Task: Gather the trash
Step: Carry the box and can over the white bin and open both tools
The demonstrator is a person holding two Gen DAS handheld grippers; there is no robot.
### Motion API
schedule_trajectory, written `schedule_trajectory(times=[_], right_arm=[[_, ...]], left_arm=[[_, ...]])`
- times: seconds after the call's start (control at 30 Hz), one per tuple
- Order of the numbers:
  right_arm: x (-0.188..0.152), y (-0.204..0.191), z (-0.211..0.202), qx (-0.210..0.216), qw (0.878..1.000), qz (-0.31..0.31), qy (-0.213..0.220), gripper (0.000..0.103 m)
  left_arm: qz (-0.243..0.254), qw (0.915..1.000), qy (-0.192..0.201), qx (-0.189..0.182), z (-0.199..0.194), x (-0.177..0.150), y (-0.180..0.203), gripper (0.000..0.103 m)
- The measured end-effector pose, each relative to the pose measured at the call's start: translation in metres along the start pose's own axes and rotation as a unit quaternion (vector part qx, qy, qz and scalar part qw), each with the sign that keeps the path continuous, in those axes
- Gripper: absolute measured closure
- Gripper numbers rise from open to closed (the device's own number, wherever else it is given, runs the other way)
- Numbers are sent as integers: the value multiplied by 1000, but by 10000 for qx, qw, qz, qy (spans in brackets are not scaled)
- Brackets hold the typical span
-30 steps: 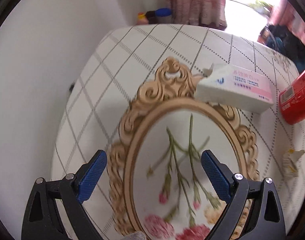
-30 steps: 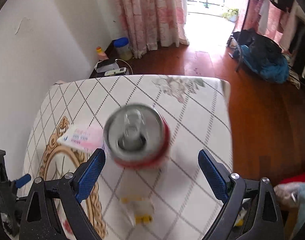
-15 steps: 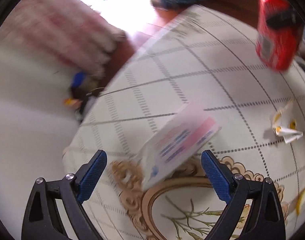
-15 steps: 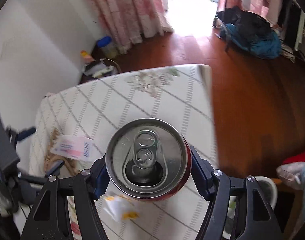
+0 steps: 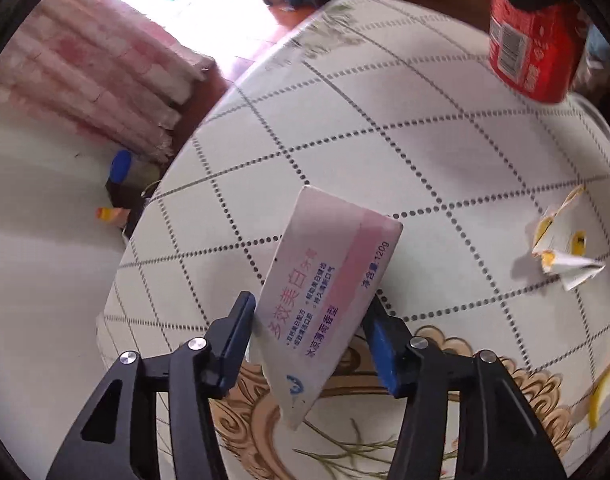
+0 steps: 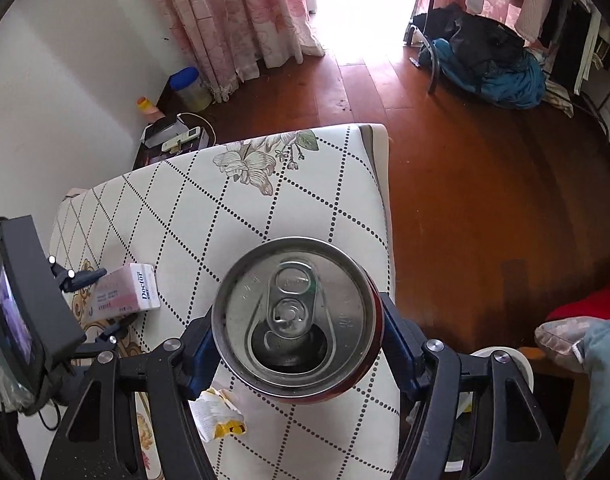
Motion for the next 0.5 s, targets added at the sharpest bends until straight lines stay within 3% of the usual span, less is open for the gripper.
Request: schedule_trajectory(times=[0.2,0.37,0.5], right_arm=[[-7,-3,-24,-159,9993,-112,305,32],[-23,5,-61,-225,9964,-47,812,32],[-44,20,-98,-173,9933,38,1145,32]], left_arm=[[-975,9938,541,5,-49,-14,-1,55],[-1777,9769,1189,-26,-115,-21,11,55],[-2134,9622,1689,-90,-153,-10,16,55]])
Point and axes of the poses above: each gripper's, at about its wrist camera, not at the fingertips, and z roughly the way its jaws point, y to its right, x to its top, the point moved 3 cm from there along z, roughly the way its jaws point
